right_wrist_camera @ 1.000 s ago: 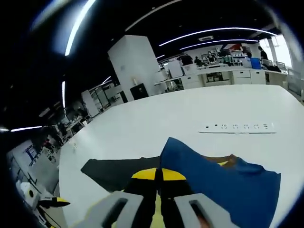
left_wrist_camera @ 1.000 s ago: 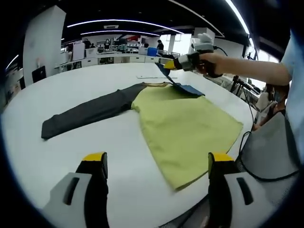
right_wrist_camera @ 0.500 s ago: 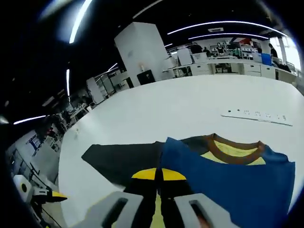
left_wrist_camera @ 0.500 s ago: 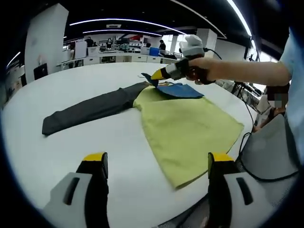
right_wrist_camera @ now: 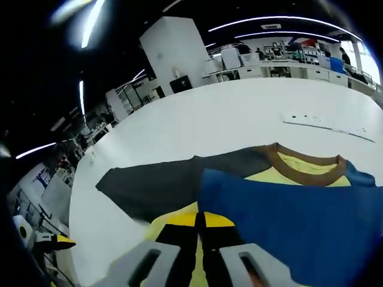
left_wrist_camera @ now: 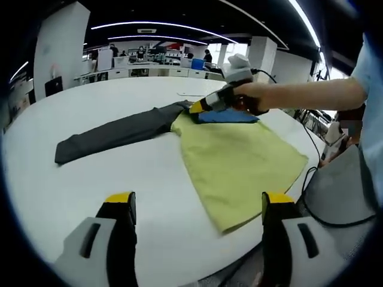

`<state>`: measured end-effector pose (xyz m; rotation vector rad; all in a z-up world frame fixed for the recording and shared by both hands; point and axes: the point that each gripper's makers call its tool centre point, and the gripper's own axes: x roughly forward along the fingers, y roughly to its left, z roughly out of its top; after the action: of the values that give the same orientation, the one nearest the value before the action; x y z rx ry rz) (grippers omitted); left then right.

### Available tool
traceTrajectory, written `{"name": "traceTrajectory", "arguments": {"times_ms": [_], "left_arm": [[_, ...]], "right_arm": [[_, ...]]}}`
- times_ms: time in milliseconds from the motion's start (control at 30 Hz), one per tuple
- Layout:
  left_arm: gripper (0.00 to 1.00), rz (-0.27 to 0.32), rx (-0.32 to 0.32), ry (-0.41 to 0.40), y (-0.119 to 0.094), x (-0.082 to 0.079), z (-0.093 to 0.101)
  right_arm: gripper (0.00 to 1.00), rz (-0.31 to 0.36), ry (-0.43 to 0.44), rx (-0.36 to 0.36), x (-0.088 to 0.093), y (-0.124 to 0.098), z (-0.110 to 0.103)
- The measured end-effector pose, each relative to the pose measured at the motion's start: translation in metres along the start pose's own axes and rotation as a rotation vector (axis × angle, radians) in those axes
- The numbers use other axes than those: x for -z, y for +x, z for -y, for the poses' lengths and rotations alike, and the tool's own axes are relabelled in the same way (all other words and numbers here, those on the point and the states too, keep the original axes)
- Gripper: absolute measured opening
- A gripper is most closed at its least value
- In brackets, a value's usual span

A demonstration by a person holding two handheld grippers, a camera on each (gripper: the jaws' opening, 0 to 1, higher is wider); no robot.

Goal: Fold the garment on the visible template until the final outline fits inside the template.

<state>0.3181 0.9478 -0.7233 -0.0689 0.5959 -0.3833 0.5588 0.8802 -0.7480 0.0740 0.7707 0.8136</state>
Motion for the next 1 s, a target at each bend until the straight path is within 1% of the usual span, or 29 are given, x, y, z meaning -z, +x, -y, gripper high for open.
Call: {"name": "traceTrajectory", "arguments": {"times_ms": [67, 167, 233, 267, 300, 400, 633, 767, 867, 933, 967, 1000], "left_arm": [[0.84, -0.001, 0.001, 0.0, 0.0, 0.0, 0.0], [0.84, -0.005, 0.006, 0.008, 0.001, -0.001, 0.0], [0.84, -0.002, 0.006, 0.013, 0.002, -0.003, -0.002], [0.84, -0.002, 0.008, 0.015, 0.003, -0.004, -0.002], [0.84, -0.001, 0.01, 0.019, 0.003, -0.005, -0.001], [0.84, -0.002, 0.016, 0.027, 0.005, -0.007, 0.0], [0.84, -0.002, 0.021, 0.033, 0.005, -0.008, 0.003], [0.84, -0.007, 0.025, 0.037, 0.005, -0.008, 0.004], [0.84, -0.004, 0.027, 0.042, 0.005, -0.01, 0.005], [0.85, -0.004, 0.028, 0.042, 0.005, -0.01, 0.006], [0.84, -0.004, 0.029, 0.045, 0.005, -0.011, 0.006], [0.84, -0.005, 0.03, 0.046, 0.005, -0.011, 0.006]], "right_arm": [[0.0, -0.005, -0.01, -0.006, 0.001, 0.001, 0.0], [0.0, 0.002, -0.067, -0.007, 0.001, -0.002, 0.0], [0.09, 0.001, -0.066, -0.024, 0.003, -0.003, -0.002], [0.13, -0.004, -0.062, -0.046, 0.004, -0.003, -0.003], [0.19, -0.006, -0.063, -0.05, 0.005, -0.003, -0.004], [0.3, 0.001, -0.11, -0.079, 0.008, -0.006, -0.007], [0.58, 0.026, -0.14, -0.134, 0.009, -0.016, -0.009], [0.8, 0.047, -0.16, -0.158, 0.006, -0.023, -0.007], [0.91, 0.062, -0.159, -0.18, 0.004, -0.03, -0.003], [0.98, 0.048, -0.157, -0.19, 0.006, -0.034, 0.0], [1.0, 0.049, -0.16, -0.199, 0.007, -0.037, 0.002], [1.0, 0.044, -0.159, -0.211, 0.008, -0.04, 0.002]]}}
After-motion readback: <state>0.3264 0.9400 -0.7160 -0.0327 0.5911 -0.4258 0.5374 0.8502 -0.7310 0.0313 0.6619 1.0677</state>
